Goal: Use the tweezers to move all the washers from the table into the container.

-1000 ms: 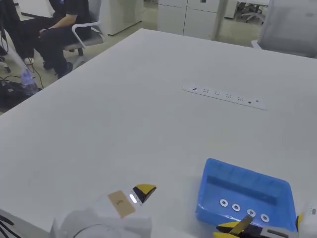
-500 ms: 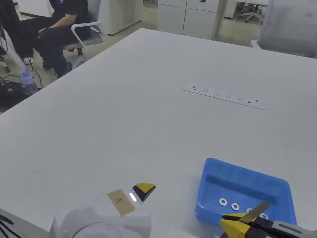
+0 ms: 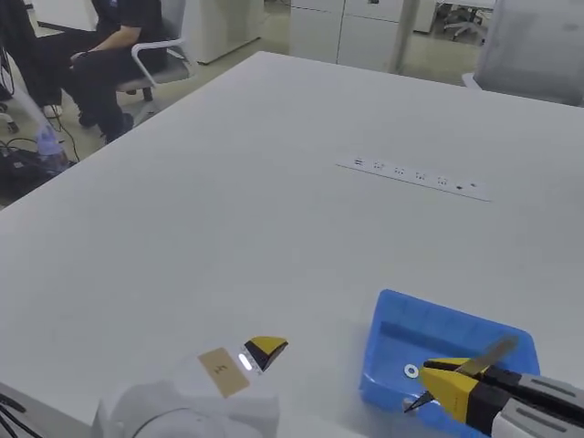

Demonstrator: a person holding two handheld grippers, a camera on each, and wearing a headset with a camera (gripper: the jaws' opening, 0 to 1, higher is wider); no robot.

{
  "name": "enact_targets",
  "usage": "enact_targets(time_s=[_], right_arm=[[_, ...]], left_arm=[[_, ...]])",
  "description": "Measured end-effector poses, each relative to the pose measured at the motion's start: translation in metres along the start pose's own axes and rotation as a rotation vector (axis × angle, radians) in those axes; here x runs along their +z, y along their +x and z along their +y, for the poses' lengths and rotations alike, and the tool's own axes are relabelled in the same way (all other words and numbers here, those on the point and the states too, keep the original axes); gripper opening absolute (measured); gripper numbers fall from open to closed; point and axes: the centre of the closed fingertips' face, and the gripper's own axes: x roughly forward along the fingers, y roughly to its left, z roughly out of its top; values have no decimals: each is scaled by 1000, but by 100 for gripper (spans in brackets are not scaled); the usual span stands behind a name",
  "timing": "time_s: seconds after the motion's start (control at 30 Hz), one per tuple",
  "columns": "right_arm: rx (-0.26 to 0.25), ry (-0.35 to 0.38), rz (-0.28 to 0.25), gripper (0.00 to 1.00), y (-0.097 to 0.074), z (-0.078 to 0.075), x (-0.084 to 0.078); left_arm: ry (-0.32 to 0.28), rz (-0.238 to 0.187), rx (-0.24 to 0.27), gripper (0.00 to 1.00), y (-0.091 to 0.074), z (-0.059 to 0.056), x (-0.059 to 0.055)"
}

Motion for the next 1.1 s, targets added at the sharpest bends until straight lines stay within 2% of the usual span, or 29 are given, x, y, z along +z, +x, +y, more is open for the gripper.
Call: enact_targets(time_s=[0.33, 0.53, 0.7, 1.1], right_arm=[[-11, -18, -14, 3, 12, -14, 14], [-13, -19, -11, 3, 20, -22, 17], [-18, -27, 2, 3, 27, -28, 15], [-13, -47, 71, 3, 50, -41, -1]], left_arm=[[3, 2, -1, 79, 0, 0, 0], [0, 4, -3, 79, 0, 0, -1], [2, 6, -2, 79, 0, 0, -1], [1, 6, -1, 79, 0, 1, -1]])
